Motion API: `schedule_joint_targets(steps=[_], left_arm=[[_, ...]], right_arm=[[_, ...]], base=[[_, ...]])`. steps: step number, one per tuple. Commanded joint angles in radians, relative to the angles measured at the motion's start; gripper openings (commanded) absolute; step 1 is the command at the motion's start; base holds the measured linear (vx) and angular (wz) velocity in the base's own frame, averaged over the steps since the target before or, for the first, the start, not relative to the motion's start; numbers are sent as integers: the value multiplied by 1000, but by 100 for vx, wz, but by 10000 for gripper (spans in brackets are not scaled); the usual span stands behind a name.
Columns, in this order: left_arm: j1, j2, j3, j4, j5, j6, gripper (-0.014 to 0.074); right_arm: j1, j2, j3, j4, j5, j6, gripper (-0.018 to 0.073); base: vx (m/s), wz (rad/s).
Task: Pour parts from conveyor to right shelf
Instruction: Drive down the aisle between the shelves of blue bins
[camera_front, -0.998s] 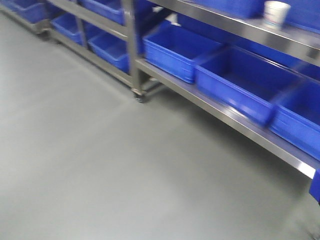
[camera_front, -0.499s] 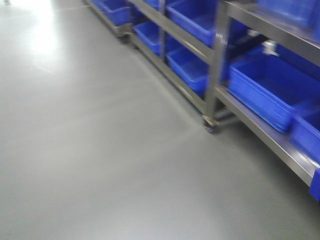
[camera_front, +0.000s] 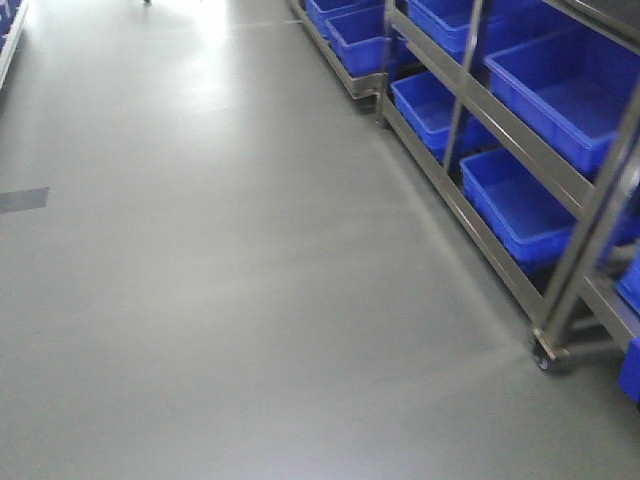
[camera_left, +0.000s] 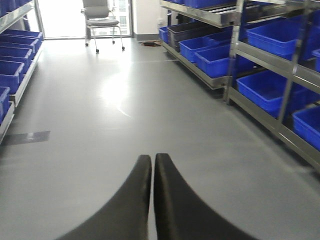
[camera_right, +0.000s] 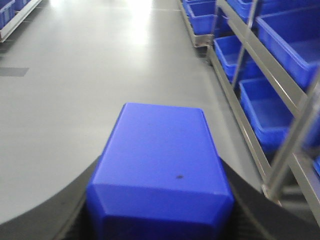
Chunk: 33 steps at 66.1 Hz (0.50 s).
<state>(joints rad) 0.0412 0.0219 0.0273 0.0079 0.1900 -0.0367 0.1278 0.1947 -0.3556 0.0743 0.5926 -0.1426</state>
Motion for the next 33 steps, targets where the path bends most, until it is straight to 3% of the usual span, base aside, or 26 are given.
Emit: schedule_joint_targets(steps=[1,33], left_arm=[[-5,13,-19,-8,-71,-8,-6],[-5,13,-19,-8,-71,-8,-6]], right_arm=[[-2,10,-26,0,-79,-5,-5],[-2,10,-26,0,-79,-5,-5]], base=[[63,27],[63,22]])
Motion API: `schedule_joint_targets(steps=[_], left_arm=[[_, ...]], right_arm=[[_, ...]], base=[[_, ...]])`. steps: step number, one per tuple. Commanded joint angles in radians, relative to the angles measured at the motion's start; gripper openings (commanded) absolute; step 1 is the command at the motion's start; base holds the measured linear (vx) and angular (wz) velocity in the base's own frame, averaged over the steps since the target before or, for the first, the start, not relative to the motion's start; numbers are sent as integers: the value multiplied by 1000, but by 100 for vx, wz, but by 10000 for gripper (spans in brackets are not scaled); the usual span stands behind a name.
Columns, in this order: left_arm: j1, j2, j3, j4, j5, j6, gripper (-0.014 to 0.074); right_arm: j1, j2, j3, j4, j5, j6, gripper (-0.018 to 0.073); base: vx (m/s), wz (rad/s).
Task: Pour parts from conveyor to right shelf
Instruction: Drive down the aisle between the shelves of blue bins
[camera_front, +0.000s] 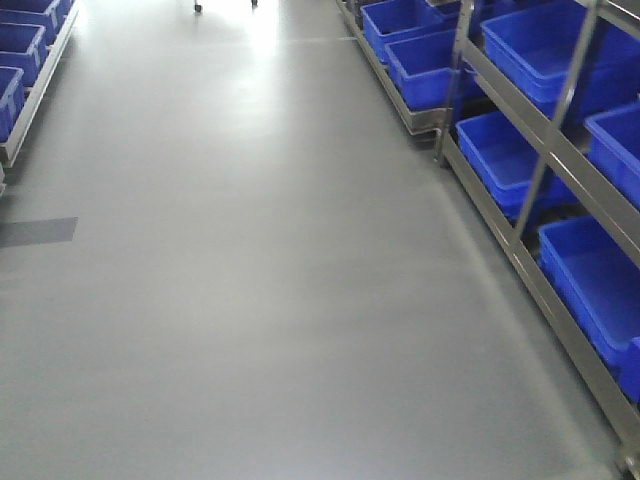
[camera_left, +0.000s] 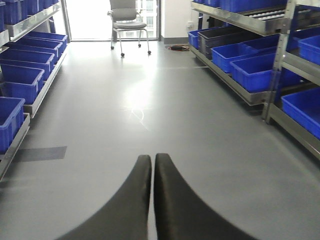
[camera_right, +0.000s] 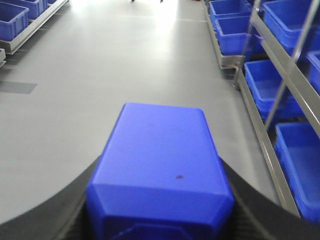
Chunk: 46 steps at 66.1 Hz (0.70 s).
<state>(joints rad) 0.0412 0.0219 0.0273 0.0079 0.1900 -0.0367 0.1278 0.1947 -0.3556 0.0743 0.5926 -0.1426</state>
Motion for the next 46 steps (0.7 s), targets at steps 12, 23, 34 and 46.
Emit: schedule_joint_targets(steps=[12,23,34,46], left_arm=[[-5,13,-19,-8,-71,-8,-6],[-5,13,-19,-8,-71,-8,-6],[-5,13,-19,-8,-71,-8,-6],[-5,13,-19,-8,-71,-8,-6]], right_arm=[[-2,10,-26,0,-79,-5,-5],[-2,10,-26,0,-79,-5,-5],[-2,10,-26,0,-79,-5,-5],[-2,10,-26,0,-79,-5,-5]], base=[[62,20],[63,21],[62,20],[60,13]])
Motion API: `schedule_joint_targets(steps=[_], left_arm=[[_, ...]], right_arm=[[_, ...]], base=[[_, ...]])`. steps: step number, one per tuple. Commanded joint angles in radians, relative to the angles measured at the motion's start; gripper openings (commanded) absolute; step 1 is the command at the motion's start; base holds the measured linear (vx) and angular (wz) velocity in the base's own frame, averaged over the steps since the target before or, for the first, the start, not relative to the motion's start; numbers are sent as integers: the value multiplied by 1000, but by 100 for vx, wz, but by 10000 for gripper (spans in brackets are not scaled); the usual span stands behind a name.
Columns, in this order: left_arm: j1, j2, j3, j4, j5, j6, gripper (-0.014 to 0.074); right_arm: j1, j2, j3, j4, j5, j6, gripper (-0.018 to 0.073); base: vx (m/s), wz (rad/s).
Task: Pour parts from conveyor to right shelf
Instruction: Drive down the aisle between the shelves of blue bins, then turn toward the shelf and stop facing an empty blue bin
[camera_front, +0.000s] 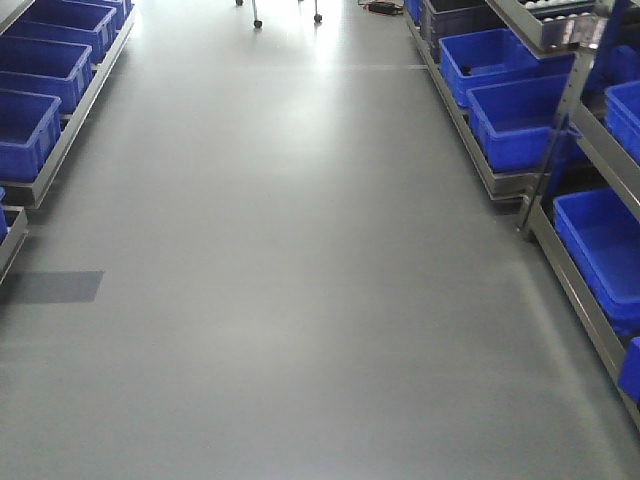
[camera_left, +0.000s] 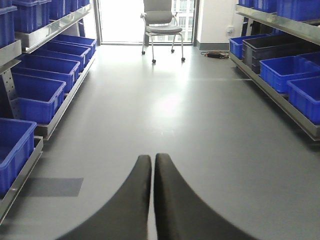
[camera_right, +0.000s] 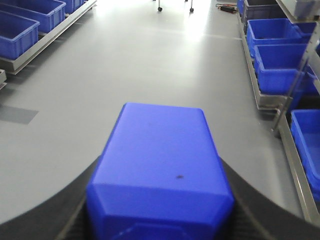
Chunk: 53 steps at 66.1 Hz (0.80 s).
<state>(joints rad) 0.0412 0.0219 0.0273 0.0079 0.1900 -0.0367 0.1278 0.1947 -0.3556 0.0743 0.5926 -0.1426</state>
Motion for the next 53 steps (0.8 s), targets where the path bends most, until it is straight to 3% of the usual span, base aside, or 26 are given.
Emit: schedule_joint_targets(steps=[1,53], left_arm=[[-5,13,-19,-8,-71,-8,-6],[-5,13,-19,-8,-71,-8,-6]], right_arm=[[-2,10,-26,0,-79,-5,-5],[-2,10,-26,0,-79,-5,-5]], base=[[59,8],[55,-4]])
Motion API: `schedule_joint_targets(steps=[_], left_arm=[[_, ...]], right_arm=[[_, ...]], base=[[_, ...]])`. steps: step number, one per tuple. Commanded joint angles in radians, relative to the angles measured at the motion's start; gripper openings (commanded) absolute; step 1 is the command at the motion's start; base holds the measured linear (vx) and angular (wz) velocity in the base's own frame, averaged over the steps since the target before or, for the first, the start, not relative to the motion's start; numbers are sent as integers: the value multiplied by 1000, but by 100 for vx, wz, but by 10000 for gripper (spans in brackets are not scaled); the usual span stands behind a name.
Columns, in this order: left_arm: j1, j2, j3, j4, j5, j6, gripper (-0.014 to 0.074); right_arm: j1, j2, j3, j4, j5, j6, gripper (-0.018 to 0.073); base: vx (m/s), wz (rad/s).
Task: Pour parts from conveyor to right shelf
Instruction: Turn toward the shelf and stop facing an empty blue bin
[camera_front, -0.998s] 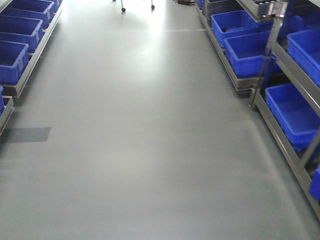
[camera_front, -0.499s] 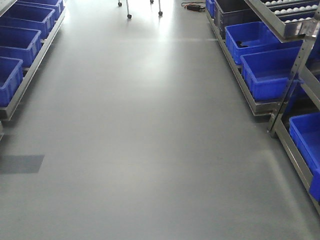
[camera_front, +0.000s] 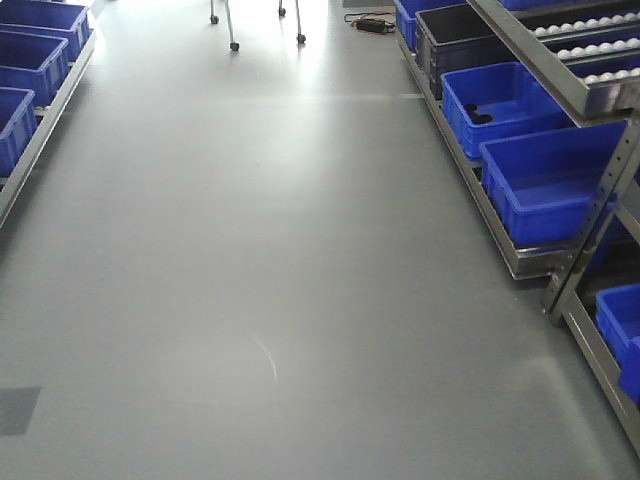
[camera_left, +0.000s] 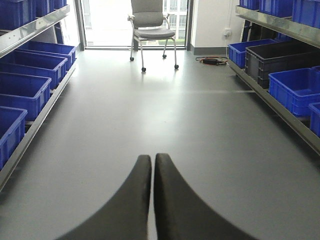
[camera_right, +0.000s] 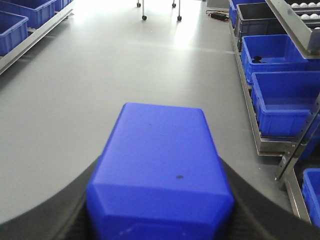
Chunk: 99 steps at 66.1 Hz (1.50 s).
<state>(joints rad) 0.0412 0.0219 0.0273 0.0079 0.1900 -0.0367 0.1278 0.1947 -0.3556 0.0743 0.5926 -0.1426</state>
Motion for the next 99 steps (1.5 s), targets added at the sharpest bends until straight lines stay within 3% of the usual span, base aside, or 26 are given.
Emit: schedule_joint_targets(steps=[1,39,99], left_arm=[[-5,13,-19,-8,-71,-8,-6],[-5,13,-19,-8,-71,-8,-6],[-5,13,-19,-8,-71,-8,-6]], right_arm=[[-2,10,-26,0,-79,-5,-5],[-2,10,-26,0,-79,-5,-5],[-2,10,-26,0,-79,-5,-5]], base=[[43,-1],[31,31],[22,84]])
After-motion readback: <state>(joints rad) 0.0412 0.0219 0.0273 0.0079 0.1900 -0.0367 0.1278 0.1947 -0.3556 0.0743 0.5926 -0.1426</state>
